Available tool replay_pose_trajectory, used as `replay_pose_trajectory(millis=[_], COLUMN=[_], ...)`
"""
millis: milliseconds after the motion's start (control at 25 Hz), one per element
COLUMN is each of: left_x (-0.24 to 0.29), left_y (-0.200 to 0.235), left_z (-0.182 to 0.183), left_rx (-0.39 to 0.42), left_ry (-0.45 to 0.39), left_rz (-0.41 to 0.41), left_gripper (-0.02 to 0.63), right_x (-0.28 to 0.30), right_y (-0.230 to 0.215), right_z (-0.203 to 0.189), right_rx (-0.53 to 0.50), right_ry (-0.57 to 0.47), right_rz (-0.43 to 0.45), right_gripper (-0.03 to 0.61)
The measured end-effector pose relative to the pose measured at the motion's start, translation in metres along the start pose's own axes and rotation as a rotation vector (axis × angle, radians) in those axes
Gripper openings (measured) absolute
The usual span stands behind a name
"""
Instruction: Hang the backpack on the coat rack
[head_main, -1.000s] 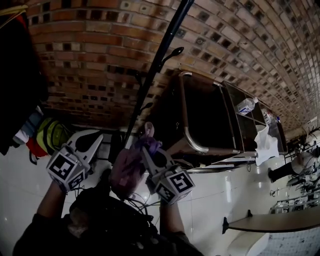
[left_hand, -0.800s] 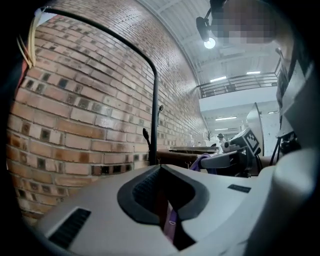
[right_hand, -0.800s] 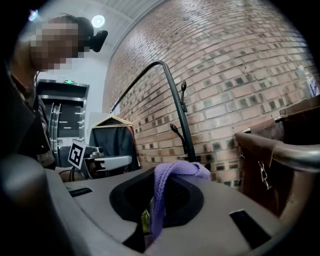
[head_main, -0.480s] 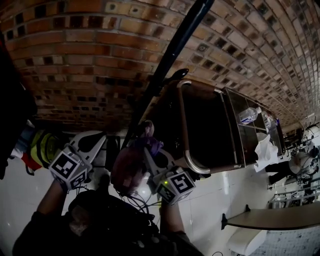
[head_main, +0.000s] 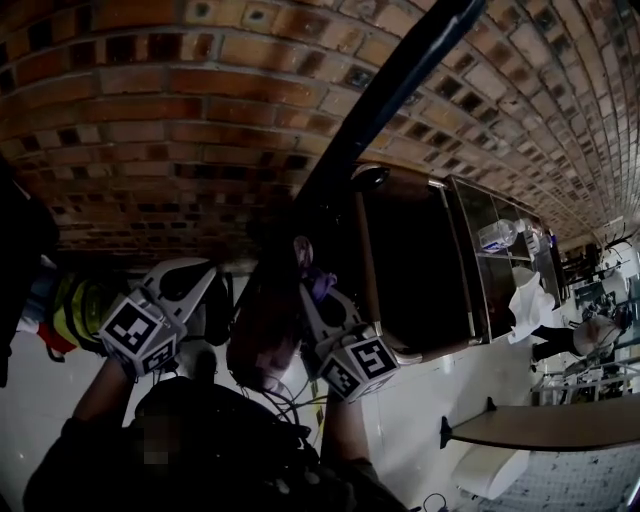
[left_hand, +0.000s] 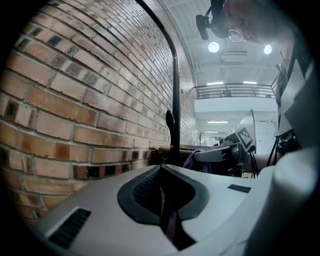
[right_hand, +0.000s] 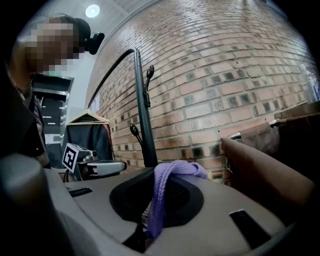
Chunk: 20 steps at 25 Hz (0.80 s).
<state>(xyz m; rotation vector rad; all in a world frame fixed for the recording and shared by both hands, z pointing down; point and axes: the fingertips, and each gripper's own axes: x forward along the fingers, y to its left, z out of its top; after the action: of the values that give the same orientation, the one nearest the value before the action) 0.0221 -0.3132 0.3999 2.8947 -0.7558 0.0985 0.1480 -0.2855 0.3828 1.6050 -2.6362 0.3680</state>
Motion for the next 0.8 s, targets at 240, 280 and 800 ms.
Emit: replay_pose_trajectory(millis=[240,280,800], left_x=[0.015,0.016,0.030], left_y=[0.015,0.017,0.033], left_z=[-0.001,-0.003,-0.016], left_rx=[-0.013,-0.015,-0.037], left_ry=[-0.001,0.015,0.081], left_rz=[-0.014,-0.016,-0.022], left_gripper=[0.035,0.035,0.035], right_x=[0.032,0.036,0.059], right_y=[-0.004,-0.003,0.012], right_z=[-0.002,-0.002,-0.038], right_rx=[-0.068,-0.077,-0.130], right_ry=[0.044,0.050,0.168], right_rz=[0.024,0.034,0.116], right_gripper=[0.051,0.051,0.048])
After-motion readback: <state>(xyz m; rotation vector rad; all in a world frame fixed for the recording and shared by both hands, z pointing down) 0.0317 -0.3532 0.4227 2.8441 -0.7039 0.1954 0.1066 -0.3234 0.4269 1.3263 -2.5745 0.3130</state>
